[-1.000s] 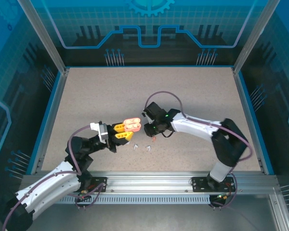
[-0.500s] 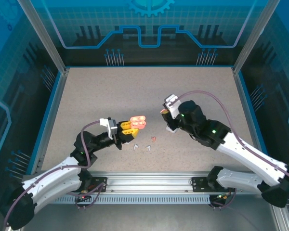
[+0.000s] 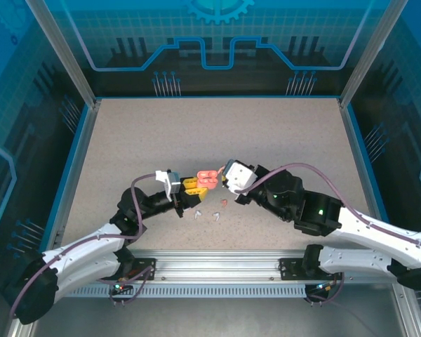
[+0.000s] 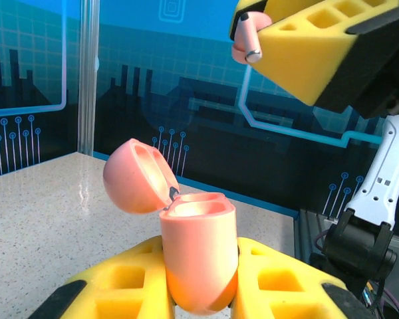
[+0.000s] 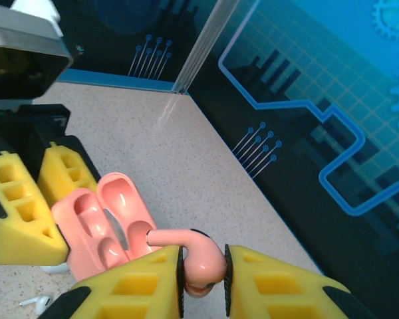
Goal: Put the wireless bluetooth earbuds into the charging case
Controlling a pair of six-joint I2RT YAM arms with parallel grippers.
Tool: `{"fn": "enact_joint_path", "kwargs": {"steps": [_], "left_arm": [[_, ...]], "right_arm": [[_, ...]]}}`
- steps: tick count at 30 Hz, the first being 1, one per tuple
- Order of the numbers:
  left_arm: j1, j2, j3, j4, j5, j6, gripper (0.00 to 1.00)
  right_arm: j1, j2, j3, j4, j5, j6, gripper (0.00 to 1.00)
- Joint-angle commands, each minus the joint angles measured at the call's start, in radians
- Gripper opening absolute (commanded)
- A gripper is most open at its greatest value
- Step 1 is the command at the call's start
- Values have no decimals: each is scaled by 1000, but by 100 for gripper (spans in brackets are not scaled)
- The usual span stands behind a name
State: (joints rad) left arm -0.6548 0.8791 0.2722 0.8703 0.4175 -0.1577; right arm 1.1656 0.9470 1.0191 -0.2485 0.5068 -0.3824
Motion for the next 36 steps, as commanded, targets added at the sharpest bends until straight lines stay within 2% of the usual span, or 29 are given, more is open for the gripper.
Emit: {"fn": "enact_joint_path", "kwargs": {"steps": [1,11,36], "left_arm": [[-10,2,24,54,-3,1,0],[-12,1,23,47,11,18,0],[-15,-11,24,7,10,56,0]], "right_arm": [[38,35,25,49,57,-88,23],[81,166,102,-18,96,-116,23],[85,256,183,-152,93,-133,23]]}}
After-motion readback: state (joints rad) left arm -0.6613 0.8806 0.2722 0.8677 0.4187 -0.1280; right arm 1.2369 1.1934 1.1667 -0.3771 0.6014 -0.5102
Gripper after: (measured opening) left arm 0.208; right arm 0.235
